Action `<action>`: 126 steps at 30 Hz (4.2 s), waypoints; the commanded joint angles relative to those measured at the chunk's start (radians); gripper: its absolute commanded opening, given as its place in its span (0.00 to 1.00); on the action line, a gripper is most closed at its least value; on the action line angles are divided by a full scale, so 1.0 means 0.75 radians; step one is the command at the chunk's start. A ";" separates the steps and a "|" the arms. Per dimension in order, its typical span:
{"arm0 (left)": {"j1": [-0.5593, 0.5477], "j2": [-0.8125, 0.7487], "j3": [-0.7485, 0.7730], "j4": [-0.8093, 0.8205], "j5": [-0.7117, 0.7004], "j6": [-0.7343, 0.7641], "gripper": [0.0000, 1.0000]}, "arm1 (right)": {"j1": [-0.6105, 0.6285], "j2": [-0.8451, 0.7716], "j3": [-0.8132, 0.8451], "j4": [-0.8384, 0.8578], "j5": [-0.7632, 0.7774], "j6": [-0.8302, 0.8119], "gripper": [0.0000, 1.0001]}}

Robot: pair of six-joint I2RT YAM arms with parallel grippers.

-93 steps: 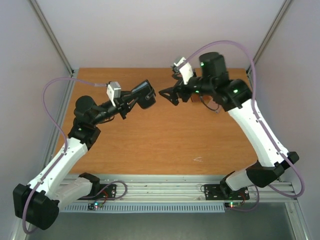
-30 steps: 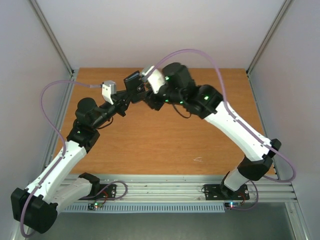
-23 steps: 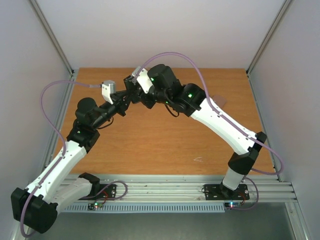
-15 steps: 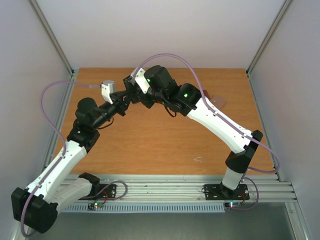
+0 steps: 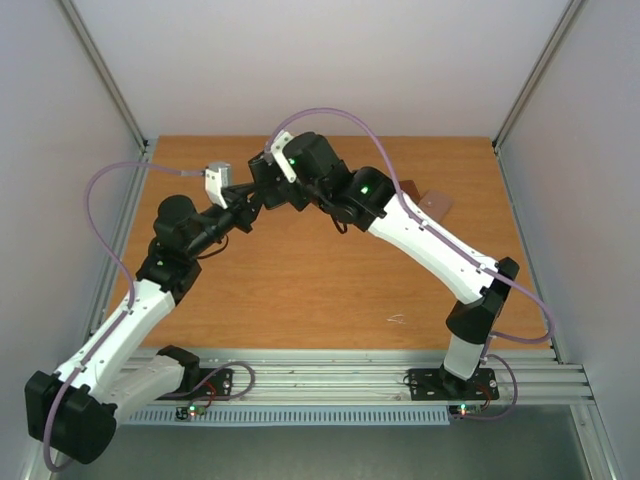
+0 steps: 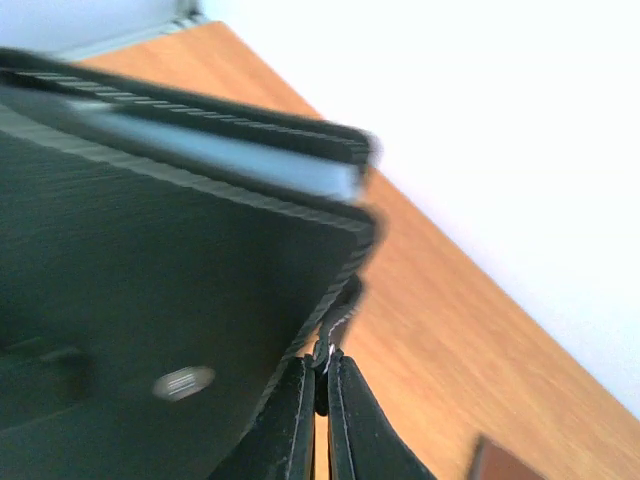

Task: Take the credit cards out of the card holder

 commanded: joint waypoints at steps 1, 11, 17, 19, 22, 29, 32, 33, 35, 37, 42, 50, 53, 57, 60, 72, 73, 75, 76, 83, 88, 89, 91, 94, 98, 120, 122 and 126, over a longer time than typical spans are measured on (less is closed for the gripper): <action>-0.020 -0.025 0.008 0.152 0.114 -0.004 0.00 | -0.079 -0.007 0.033 0.010 0.177 0.069 0.01; -0.021 -0.026 -0.032 0.145 0.148 0.030 0.00 | -0.350 -0.219 -0.163 -0.113 -0.548 0.128 0.10; -0.074 0.003 -0.015 0.176 0.406 0.250 0.00 | -0.357 -0.374 -0.335 -0.054 -0.931 0.153 0.39; -0.075 -0.007 -0.011 0.182 0.435 0.238 0.00 | -0.357 -0.415 -0.369 -0.055 -0.867 0.178 0.43; -0.077 -0.015 -0.007 0.170 0.461 0.238 0.00 | -0.357 -0.468 -0.412 -0.063 -0.865 0.177 0.48; -0.091 0.024 0.025 0.249 0.767 0.262 0.00 | -0.357 -0.603 -0.540 -0.093 -0.933 0.178 0.54; -0.091 0.019 0.028 0.265 0.873 0.304 0.00 | -0.356 -0.618 -0.484 -0.174 -1.115 0.172 0.59; -0.092 0.015 0.031 0.269 0.903 0.302 0.00 | -0.355 -0.616 -0.472 -0.194 -1.117 0.183 0.60; -0.099 0.002 0.032 0.273 0.957 0.295 0.00 | -0.354 -0.623 -0.476 -0.215 -1.128 0.190 0.60; -0.104 -0.017 0.028 0.263 1.000 0.309 0.00 | -0.352 -0.636 -0.495 -0.210 -1.159 0.191 0.62; -0.132 -0.062 0.018 0.244 1.036 0.332 0.00 | -0.316 -0.627 -0.481 -0.181 -1.310 0.184 0.70; -0.142 -0.083 0.008 0.281 0.940 0.164 0.00 | -0.259 -0.576 -0.495 -0.021 -1.499 0.220 0.40; -0.142 -0.099 -0.002 0.267 0.865 0.129 0.00 | -0.263 -0.625 -0.539 0.027 -1.484 0.236 0.04; -0.142 -0.133 -0.023 0.120 0.471 0.022 0.44 | -0.264 -0.678 -0.590 0.054 -1.245 0.329 0.01; -0.142 -0.150 -0.046 -0.072 0.066 0.034 0.65 | -0.263 -0.629 -0.521 -0.046 -0.854 0.471 0.01; -0.158 -0.115 -0.069 -0.150 0.116 0.303 0.99 | -0.053 -0.387 -0.271 -0.272 0.051 0.764 0.01; -0.161 -0.111 -0.067 -0.142 0.121 0.319 0.99 | -0.041 -0.371 -0.255 -0.280 0.055 0.760 0.01; -0.164 -0.101 -0.060 -0.123 0.146 0.329 0.99 | -0.015 -0.339 -0.214 -0.296 0.048 0.747 0.01; -0.167 -0.096 -0.057 -0.116 0.153 0.326 0.99 | -0.010 -0.326 -0.203 -0.301 0.032 0.744 0.01; -0.171 -0.112 -0.073 -0.103 0.068 0.317 0.87 | -0.009 -0.318 -0.159 -0.307 -0.112 0.705 0.01; -0.185 -0.076 -0.039 -0.065 0.175 0.334 0.96 | -0.007 -0.280 -0.098 -0.324 -0.150 0.722 0.01; -0.191 -0.065 -0.033 -0.059 0.172 0.341 0.98 | -0.007 -0.268 -0.084 -0.325 -0.165 0.720 0.01; -0.195 -0.047 -0.015 -0.043 0.160 0.348 0.99 | -0.004 -0.253 -0.061 -0.333 -0.187 0.713 0.01; -0.194 -0.030 -0.001 -0.027 0.061 0.321 0.99 | -0.005 -0.252 -0.061 -0.327 -0.232 0.672 0.01; -0.194 -0.034 -0.001 -0.046 -0.017 0.318 0.88 | -0.005 -0.276 -0.074 -0.318 -0.362 0.571 0.01; -0.189 -0.137 -0.034 -0.034 0.319 0.189 0.00 | -0.294 -0.558 -0.457 -0.197 -0.981 0.261 0.54; -0.188 -0.142 -0.036 -0.030 0.337 0.182 0.00 | -0.297 -0.567 -0.478 -0.192 -0.991 0.243 0.54; -0.183 -0.154 -0.041 -0.007 0.399 0.167 0.00 | -0.346 -0.586 -0.515 -0.156 -1.101 0.225 0.53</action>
